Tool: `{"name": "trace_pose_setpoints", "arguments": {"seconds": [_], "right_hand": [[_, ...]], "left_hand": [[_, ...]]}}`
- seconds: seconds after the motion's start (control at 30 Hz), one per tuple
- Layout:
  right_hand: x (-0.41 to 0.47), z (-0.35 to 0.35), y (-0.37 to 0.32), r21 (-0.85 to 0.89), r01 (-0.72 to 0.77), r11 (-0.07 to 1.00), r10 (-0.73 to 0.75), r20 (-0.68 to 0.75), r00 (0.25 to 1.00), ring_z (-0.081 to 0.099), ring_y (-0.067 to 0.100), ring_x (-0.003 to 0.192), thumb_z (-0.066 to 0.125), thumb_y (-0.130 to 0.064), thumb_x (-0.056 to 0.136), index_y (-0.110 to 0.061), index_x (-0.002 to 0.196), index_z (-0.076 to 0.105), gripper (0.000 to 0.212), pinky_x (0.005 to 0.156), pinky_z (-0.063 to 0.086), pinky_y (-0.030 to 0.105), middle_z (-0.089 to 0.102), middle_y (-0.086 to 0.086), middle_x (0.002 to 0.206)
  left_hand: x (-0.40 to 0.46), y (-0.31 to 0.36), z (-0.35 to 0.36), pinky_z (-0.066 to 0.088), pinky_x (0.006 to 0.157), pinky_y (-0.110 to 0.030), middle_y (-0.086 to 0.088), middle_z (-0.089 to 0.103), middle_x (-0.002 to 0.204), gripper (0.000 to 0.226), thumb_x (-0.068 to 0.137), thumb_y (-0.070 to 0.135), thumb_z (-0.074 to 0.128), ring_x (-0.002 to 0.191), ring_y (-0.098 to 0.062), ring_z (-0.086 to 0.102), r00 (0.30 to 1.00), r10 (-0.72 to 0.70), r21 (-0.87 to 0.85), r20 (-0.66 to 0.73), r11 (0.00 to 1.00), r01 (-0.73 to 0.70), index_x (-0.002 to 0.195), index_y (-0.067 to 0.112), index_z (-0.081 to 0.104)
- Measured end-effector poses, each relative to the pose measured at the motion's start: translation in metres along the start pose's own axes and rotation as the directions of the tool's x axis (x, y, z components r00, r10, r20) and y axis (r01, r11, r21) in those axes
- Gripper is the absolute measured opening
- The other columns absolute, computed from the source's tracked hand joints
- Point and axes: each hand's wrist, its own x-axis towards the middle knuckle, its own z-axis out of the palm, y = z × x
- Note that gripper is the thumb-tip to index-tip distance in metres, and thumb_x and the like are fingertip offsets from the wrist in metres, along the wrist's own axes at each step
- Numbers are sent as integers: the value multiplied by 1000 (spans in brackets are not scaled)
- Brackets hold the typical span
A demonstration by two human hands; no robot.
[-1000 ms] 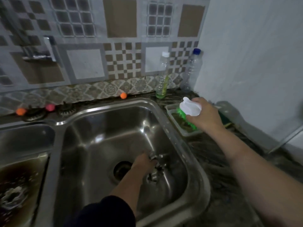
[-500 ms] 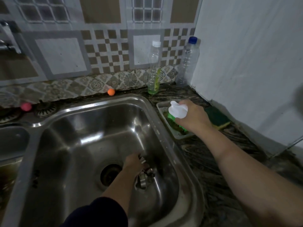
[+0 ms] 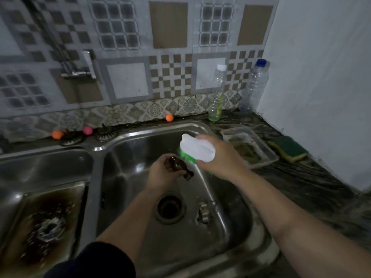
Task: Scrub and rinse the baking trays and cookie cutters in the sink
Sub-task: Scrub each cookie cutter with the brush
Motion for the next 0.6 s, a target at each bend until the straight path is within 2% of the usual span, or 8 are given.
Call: {"name": "trace_pose_setpoints", "arguments": {"seconds": [0.1,0.13,0.2,0.27,0.37,0.4,0.5,0.6], "right_hand": [[-7,37,-18,76,65,995,-69,44,997,50,11,116,75,-18,74,-32,133,50,65,79,41,23,56,-8,128],[-9,46,-20,96,74,993,-79,44,996,50,11,116,76,-17,74,-32,132,50,66,81,42,23,56,-8,128],[-14,59,-23,95,82,992,-88,61,994,51,12,116,77,-18,72,-33,131,51,66,85,45,25,56,-8,128],[-18,66,-27,89,106,990,-112,57,992,52,12,117,78,-18,71,-35,129,53,66,86,46,25,57,-9,128],[-16,75,-49,120,151,981,-150,-14,989,46,1,112,76,-16,72,-36,129,52,65,84,40,11,53,-15,128],[-16,80,-58,120,193,974,-191,-26,981,45,0,113,75,-16,72,-37,128,51,65,88,39,10,52,-17,129],[-22,95,-67,36,268,963,-268,-22,963,45,6,120,74,-19,72,-43,127,47,66,96,41,25,48,-20,132],[-28,97,-60,103,188,977,-173,-142,975,42,3,118,76,-13,74,-35,125,51,62,92,38,19,49,-14,130]], "left_hand": [[-13,10,-33,46,66,-3,10,66,85,50,63,1,84,77,6,62,997,48,14,-58,999,-47,104,15,60],[-15,10,-45,47,66,-3,12,65,83,49,64,0,83,73,10,60,993,60,-13,-106,998,-61,103,16,60],[-19,3,-71,53,73,-11,7,66,84,50,64,-5,82,72,8,62,982,60,-54,-180,996,-71,105,12,60],[-27,-5,-92,53,73,-12,0,68,88,52,62,-7,83,75,5,64,974,72,-53,-216,995,-85,105,7,58],[-38,-10,-106,52,68,-13,-4,69,87,52,59,-6,85,74,0,66,967,93,-48,-237,993,-107,100,7,57],[-41,-10,-108,53,68,-16,-1,69,84,50,58,-2,87,74,-2,67,962,105,-47,-252,992,-120,97,11,56],[-44,-8,-118,54,71,-18,4,69,85,49,59,8,89,77,-3,66,928,126,-10,-352,990,-138,91,19,54],[-45,-10,-130,55,74,-19,-3,70,91,52,58,4,89,82,-6,68,903,107,-64,-417,987,-147,88,20,50]]}}
